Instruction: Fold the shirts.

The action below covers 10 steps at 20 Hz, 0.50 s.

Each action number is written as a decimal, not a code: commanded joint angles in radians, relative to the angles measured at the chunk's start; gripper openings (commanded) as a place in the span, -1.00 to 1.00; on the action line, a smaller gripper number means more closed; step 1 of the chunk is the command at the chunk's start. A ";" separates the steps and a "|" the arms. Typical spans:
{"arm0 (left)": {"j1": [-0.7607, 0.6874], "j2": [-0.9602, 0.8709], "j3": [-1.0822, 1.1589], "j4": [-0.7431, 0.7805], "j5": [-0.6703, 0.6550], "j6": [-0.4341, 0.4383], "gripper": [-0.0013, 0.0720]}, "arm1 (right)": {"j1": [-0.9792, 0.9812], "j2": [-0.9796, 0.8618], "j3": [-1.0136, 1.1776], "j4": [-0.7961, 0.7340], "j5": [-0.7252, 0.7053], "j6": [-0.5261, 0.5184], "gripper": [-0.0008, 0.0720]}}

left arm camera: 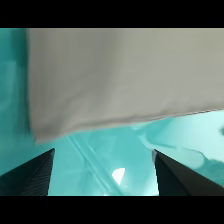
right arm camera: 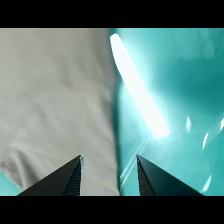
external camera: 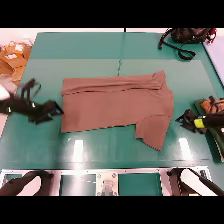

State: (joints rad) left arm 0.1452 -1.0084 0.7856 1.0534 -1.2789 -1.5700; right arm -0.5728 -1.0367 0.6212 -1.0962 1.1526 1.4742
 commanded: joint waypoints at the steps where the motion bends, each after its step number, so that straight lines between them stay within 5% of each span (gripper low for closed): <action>1: -0.001 0.145 -0.291 -0.046 0.098 -0.077 0.91 | 0.020 0.033 -0.148 0.032 -0.105 0.006 0.15; 8: -0.001 0.143 -0.515 -0.264 0.380 -0.069 0.91 | 0.181 -0.082 -0.178 0.143 -0.258 0.007 0.15; 10: -0.001 0.139 -0.515 -0.280 0.468 -0.070 0.66 | 0.224 -0.116 -0.178 0.168 -0.296 0.006 0.15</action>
State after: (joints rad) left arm 0.1436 -0.8719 0.3107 0.8307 -0.9493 -1.6367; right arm -0.4061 -1.1030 0.4545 -0.9543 0.9276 1.4815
